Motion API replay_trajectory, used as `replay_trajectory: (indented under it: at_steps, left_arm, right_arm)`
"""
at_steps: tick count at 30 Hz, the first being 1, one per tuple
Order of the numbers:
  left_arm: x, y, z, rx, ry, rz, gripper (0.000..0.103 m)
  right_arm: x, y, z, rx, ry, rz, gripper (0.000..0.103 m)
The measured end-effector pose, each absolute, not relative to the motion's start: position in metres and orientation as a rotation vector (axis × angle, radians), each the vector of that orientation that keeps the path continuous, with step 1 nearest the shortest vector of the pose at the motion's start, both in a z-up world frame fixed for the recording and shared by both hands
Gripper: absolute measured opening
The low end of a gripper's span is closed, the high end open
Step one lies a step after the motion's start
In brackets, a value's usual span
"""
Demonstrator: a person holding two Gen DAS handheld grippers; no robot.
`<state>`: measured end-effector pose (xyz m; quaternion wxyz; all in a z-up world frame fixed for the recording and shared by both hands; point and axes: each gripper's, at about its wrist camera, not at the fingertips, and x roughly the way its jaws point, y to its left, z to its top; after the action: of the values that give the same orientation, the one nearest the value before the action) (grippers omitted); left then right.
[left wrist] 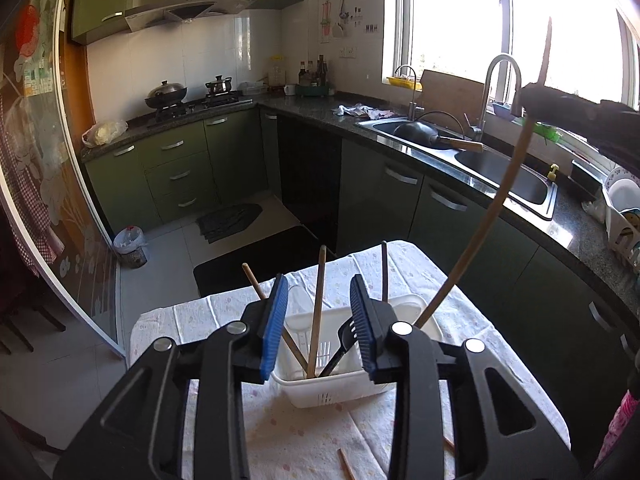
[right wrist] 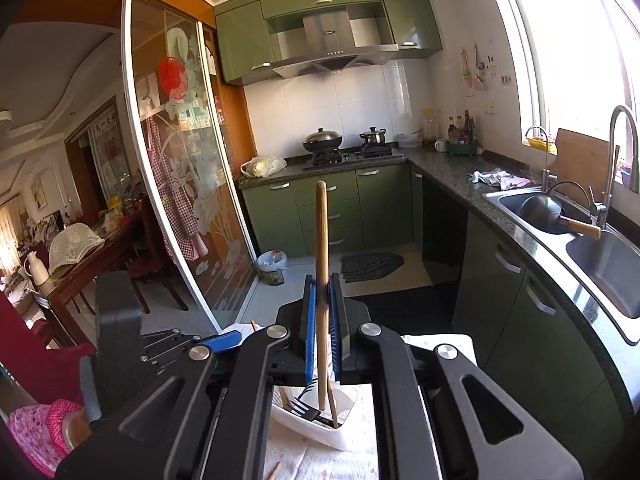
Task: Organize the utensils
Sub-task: 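Carry both chopsticks upright into the white caddy and open both tools, then grasp a chopstick with the left tool while the right tool grasps the last chopstick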
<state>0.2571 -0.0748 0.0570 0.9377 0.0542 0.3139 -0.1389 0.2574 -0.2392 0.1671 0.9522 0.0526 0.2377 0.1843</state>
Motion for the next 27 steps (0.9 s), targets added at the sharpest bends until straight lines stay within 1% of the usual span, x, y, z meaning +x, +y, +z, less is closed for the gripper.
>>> replay_trajectory:
  at_steps: [4, 7, 8, 11, 12, 13, 14, 16, 18, 21, 23, 25, 27]
  left_arm:
    - [0.244, -0.067, 0.057, 0.089, 0.656, -0.287, 0.033]
    - [0.224, -0.062, 0.057, 0.096, 0.667, -0.284, 0.041]
    - [0.218, -0.060, 0.055, 0.098, 0.680, -0.283, 0.045]
    - [0.199, -0.057, 0.043, 0.100, 0.742, -0.295, 0.054]
    - [0.193, -0.057, 0.037, 0.102, 0.769, -0.304, 0.055]
    - [0.188, -0.056, 0.029, 0.104, 0.795, -0.313, 0.057]
    - [0.182, -0.056, 0.020, 0.106, 0.819, -0.319, 0.060]
    - [0.173, -0.056, -0.001, 0.106, 0.881, -0.322, 0.062]
    - [0.166, -0.060, -0.028, 0.083, 0.972, -0.331, 0.062]
    - [0.162, -0.063, -0.075, 0.050, 1.146, -0.359, 0.061]
    - [0.159, -0.066, -0.101, 0.043, 1.233, -0.349, 0.058]
    - [0.159, -0.070, -0.118, 0.045, 1.277, -0.320, 0.056]
    - [0.161, -0.074, -0.129, 0.053, 1.299, -0.289, 0.052]
  right_arm:
    - [0.280, -0.222, 0.129, 0.069, 0.561, 0.367, 0.007]
    - [0.285, -0.209, 0.099, 0.033, 0.606, 0.367, 0.007]
    - [0.285, -0.206, 0.092, 0.023, 0.619, 0.371, 0.007]
    - [0.283, -0.200, 0.073, -0.001, 0.652, 0.387, 0.008]
    - [0.280, -0.200, 0.070, -0.006, 0.654, 0.387, 0.013]
    - [0.276, -0.200, 0.069, -0.012, 0.649, 0.384, 0.022]
    - [0.270, -0.203, 0.069, -0.012, 0.640, 0.383, 0.024]
    - [0.252, -0.211, 0.071, 0.002, 0.627, 0.392, 0.025]
    - [0.232, -0.224, 0.075, 0.017, 0.611, 0.402, 0.025]
    - [0.199, -0.242, 0.074, 0.006, 0.602, 0.399, 0.032]
    - [0.181, -0.251, 0.066, -0.004, 0.618, 0.403, 0.033]
    - [0.163, -0.260, 0.056, -0.010, 0.638, 0.406, 0.033]
    - [0.150, -0.266, 0.041, -0.023, 0.668, 0.407, 0.033]
